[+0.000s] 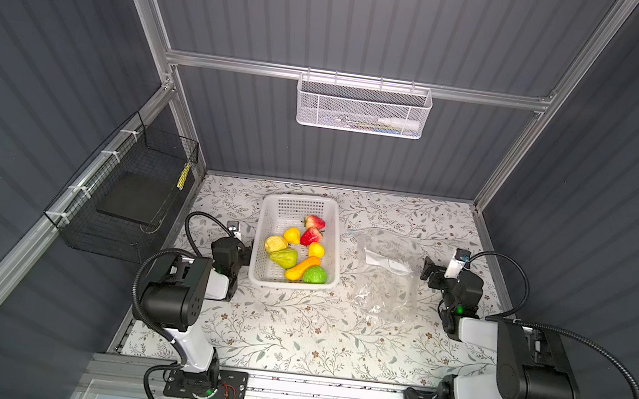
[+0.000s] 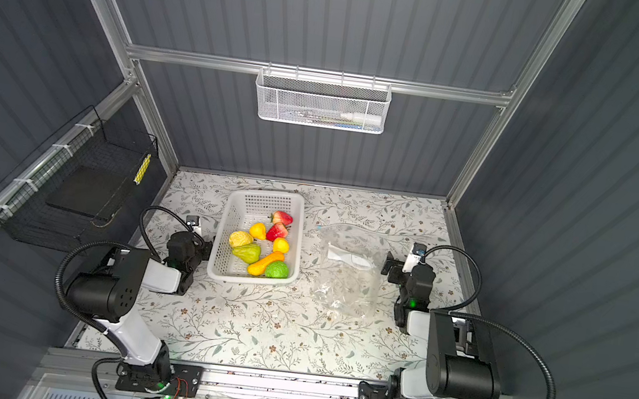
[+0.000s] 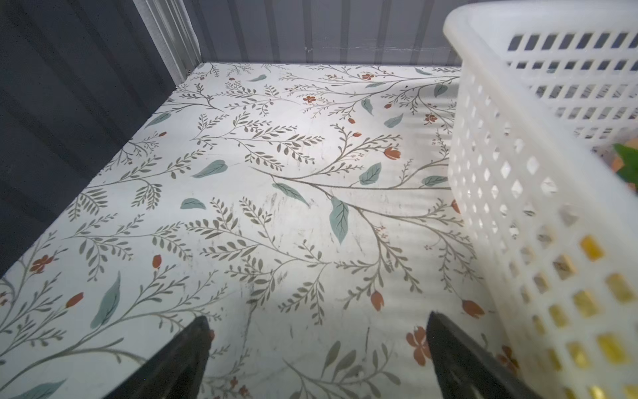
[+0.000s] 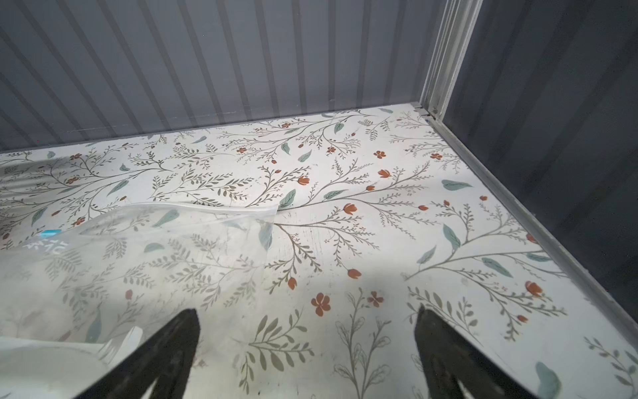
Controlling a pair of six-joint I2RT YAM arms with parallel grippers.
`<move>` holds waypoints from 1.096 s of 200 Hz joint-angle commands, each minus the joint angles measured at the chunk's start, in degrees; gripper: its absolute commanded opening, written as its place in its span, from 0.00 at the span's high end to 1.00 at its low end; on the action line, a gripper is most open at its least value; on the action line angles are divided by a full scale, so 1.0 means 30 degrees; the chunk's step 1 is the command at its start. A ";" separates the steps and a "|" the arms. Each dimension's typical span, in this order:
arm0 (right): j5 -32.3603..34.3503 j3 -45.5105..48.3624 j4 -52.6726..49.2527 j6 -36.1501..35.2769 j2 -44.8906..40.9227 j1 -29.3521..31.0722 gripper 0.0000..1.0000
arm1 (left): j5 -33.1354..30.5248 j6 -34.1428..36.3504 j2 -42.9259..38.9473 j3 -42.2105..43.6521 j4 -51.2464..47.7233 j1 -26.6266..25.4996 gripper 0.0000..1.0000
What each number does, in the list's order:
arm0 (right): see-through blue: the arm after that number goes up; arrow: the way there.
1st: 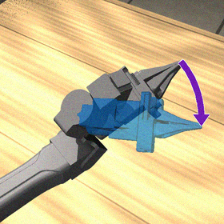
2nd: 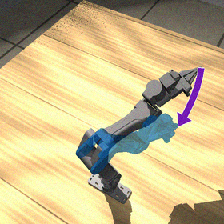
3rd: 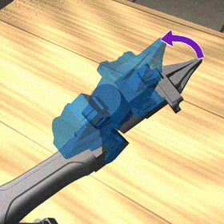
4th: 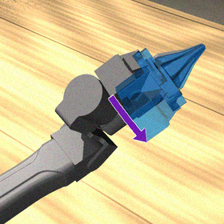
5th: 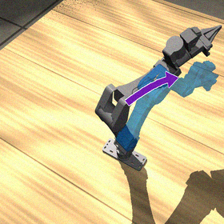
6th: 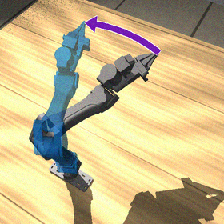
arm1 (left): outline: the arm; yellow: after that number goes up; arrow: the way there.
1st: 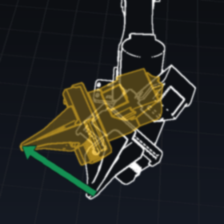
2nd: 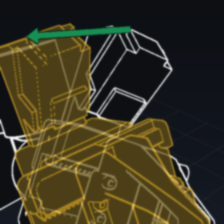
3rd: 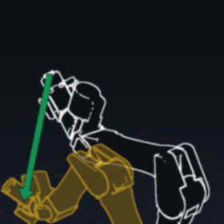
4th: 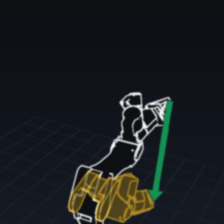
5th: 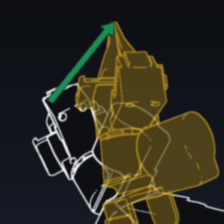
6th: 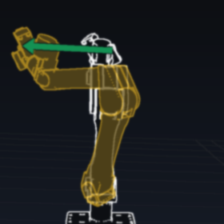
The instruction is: Place the food in the zip-top bag and seal the zipper
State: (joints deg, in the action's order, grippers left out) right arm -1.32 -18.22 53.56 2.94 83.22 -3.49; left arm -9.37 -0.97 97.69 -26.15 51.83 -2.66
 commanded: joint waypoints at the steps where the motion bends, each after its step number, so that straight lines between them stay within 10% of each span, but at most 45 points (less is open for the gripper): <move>1: -0.0174 -0.0246 0.0406 -0.0130 0.0049 -0.0094 0.01 | -0.0031 0.0334 0.0220 -0.0335 0.0037 -0.0082 0.01; 186: -0.0641 -0.0566 -0.0070 0.0032 0.0180 -0.0361 0.01 | -0.0456 0.0307 0.0110 -0.0269 0.0336 -0.0111 0.01; 219: -0.0611 -0.0490 0.0032 -0.0020 0.0121 -0.0338 0.01 | -0.1437 -0.0181 -0.2497 -0.1643 -0.4440 -0.0112 0.01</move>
State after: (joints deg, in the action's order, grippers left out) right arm -2.63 -18.79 53.12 2.96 83.22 -4.36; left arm -10.90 -1.06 95.94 -27.07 47.24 -2.70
